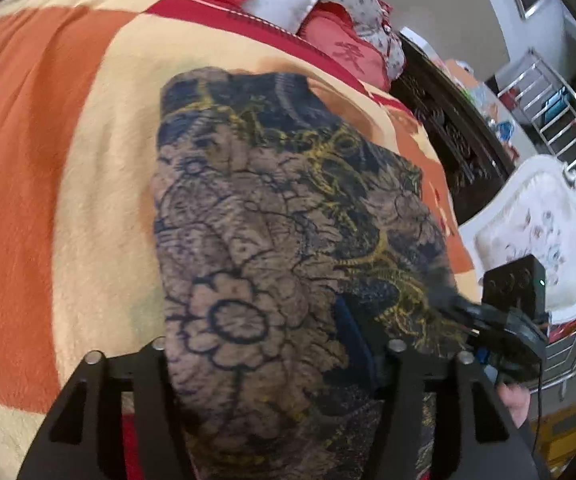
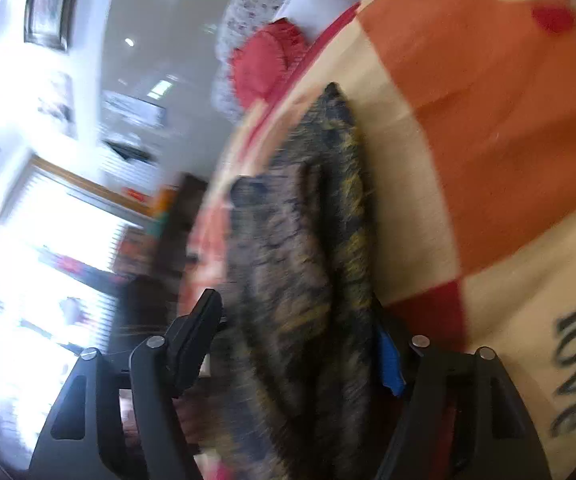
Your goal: Fold small clothes
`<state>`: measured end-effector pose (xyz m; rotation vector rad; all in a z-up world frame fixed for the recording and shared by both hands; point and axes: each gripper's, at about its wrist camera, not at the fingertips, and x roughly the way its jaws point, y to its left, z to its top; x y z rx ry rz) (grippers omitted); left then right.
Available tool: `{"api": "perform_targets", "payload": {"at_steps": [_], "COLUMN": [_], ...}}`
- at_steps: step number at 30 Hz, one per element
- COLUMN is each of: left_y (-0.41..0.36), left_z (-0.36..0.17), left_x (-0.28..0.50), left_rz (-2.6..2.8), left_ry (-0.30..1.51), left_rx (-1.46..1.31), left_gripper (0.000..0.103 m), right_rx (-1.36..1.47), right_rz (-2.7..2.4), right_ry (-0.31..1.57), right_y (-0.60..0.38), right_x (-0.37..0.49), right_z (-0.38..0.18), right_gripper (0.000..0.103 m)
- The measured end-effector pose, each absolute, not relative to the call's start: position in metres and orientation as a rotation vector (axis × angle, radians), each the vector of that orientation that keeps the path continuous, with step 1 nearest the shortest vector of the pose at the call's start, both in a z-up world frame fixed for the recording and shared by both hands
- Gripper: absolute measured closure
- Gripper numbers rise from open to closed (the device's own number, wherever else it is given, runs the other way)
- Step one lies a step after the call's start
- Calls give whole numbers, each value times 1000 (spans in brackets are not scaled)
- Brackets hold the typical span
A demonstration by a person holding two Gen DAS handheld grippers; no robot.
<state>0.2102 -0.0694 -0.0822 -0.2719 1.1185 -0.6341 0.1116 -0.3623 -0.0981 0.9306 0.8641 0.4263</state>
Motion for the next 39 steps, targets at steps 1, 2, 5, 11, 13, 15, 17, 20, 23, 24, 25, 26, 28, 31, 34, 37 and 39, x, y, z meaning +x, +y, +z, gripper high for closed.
{"api": "perform_targets", "payload": {"at_steps": [1, 2, 5, 11, 13, 15, 17, 20, 23, 24, 25, 26, 28, 31, 34, 37, 39], "left_y": [-71, -69, -53, 7, 39, 58, 74, 89, 100, 104, 107, 112, 125, 128, 106, 77, 65], "left_z": [-81, -81, -77, -39, -26, -18, -19, -57, -79, -74, -72, -66, -52, -20, -10, -21, -33], "left_x": [210, 210, 208, 199, 205, 210, 221, 237, 231, 226, 223, 220, 218, 208, 215, 219, 225], "left_rz": [-626, -611, -602, -582, -563, -532, -504, -456, -451, -450, -444, -435, -405, -355, -382, -361, -331], "left_ry": [1119, 1115, 1083, 963, 942, 924, 944, 1061, 1096, 1076, 1065, 1045, 996, 864, 822, 813, 830], "left_rx": [-274, -279, -348, -350, -364, -335, -313, -296, -342, -339, -332, -322, -308, -306, -322, -315, -311], "left_gripper": [41, 48, 77, 79, 78, 78, 75, 61, 51, 45, 43, 43, 43, 42, 42, 49, 50], "right_rx": [965, 1007, 969, 854, 839, 822, 812, 781, 895, 974, 1027, 1044, 967, 774, 473, 271, 263], "right_rz": [408, 396, 376, 423, 460, 508, 533, 526, 454, 427, 438, 437, 388, 313, 303, 223, 132], "right_ry": [875, 875, 857, 832, 823, 807, 812, 841, 985, 1019, 1009, 1004, 1020, 924, 830, 793, 820], "right_y": [-365, -368, -362, -319, -295, -266, -245, -218, -224, -231, -235, -240, -245, -245, -201, -149, -136], "right_x": [111, 110, 104, 113, 123, 134, 142, 159, 166, 162, 159, 153, 146, 136, 142, 154, 164], "right_z": [-104, -109, -98, -40, -28, -19, -20, -39, -88, -101, -104, -101, -85, -30, 26, 37, 20], "right_gripper": [51, 59, 68, 70, 70, 70, 70, 69, 62, 59, 59, 59, 58, 58, 59, 70, 72]}}
